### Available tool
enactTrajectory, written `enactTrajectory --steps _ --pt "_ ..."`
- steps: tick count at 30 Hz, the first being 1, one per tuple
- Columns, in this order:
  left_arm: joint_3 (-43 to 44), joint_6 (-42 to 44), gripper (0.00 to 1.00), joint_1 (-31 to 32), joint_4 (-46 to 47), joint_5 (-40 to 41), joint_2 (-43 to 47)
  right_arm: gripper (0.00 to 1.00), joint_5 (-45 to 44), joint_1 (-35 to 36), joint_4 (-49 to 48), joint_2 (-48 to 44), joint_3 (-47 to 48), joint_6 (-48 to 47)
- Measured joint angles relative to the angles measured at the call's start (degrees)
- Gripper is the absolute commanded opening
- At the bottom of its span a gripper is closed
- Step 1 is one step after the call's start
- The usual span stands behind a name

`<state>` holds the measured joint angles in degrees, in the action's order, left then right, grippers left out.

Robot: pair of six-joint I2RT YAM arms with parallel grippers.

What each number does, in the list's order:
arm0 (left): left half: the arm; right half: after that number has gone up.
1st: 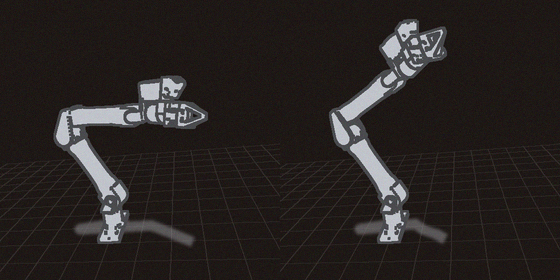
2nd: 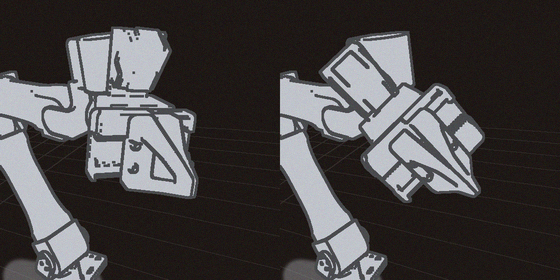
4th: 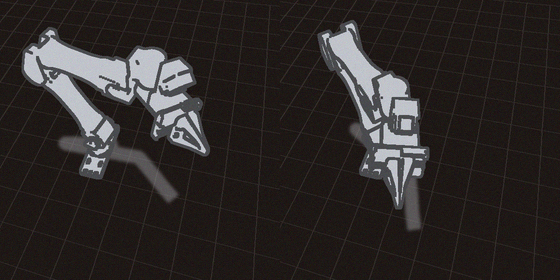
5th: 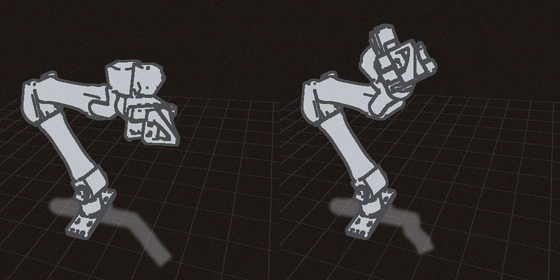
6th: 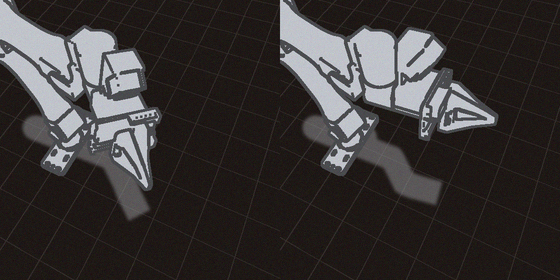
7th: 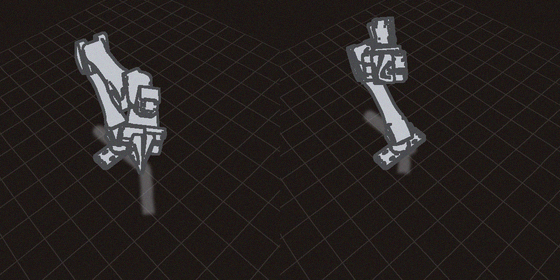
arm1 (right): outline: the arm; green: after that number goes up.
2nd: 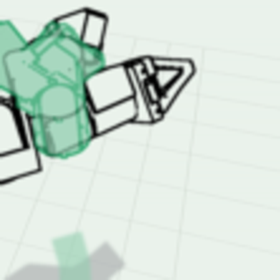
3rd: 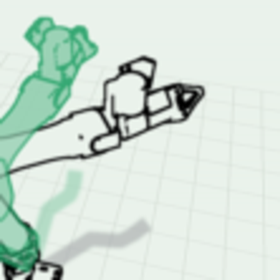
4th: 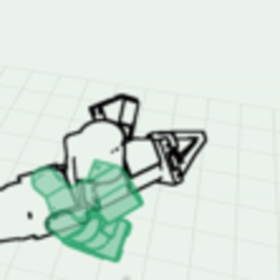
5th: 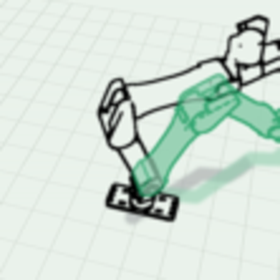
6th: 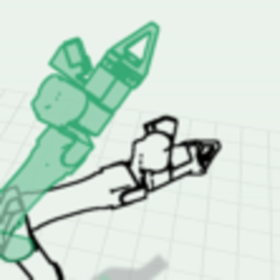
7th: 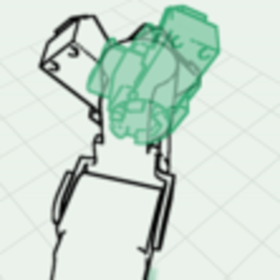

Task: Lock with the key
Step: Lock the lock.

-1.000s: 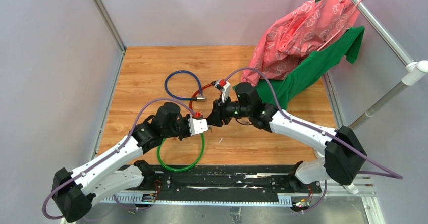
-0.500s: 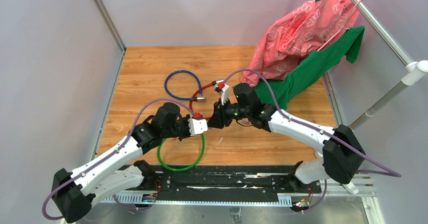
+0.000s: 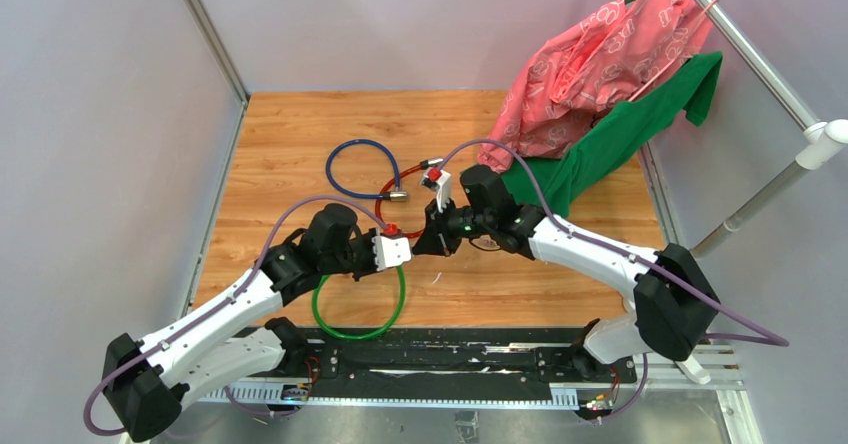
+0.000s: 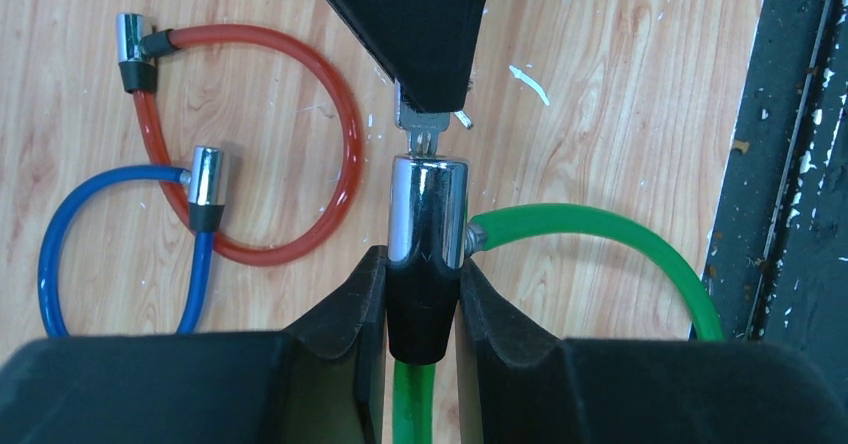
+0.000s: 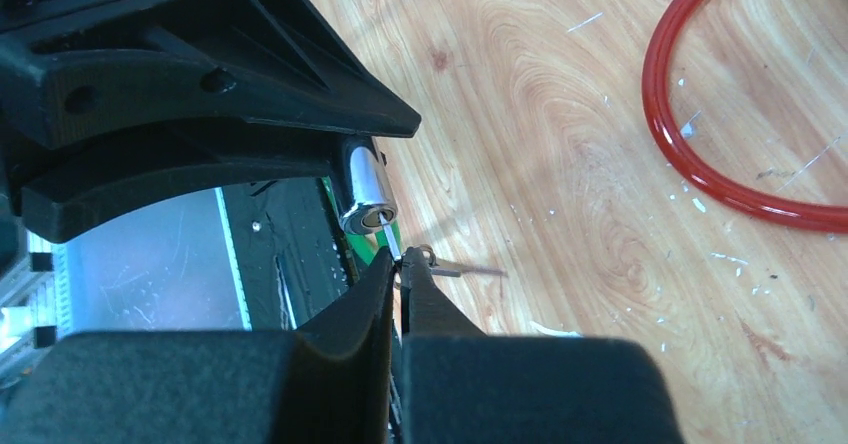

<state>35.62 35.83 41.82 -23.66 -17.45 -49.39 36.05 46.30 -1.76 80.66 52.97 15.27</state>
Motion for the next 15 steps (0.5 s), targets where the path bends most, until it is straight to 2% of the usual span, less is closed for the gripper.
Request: enactTrajectory --steps 9,15 --pt "0.04 -0.76 0.0 0.0 -0.33 -0.37 0.15 0.0 1.44 0.04 -0.26 -0.11 0.2 -11.45" --pt "0.52 -1.84 0.0 -0.04 -2.1 -0.26 0.17 0.0 -1.29 3.65 -4.52 -2.78 -3.21 -26.8"
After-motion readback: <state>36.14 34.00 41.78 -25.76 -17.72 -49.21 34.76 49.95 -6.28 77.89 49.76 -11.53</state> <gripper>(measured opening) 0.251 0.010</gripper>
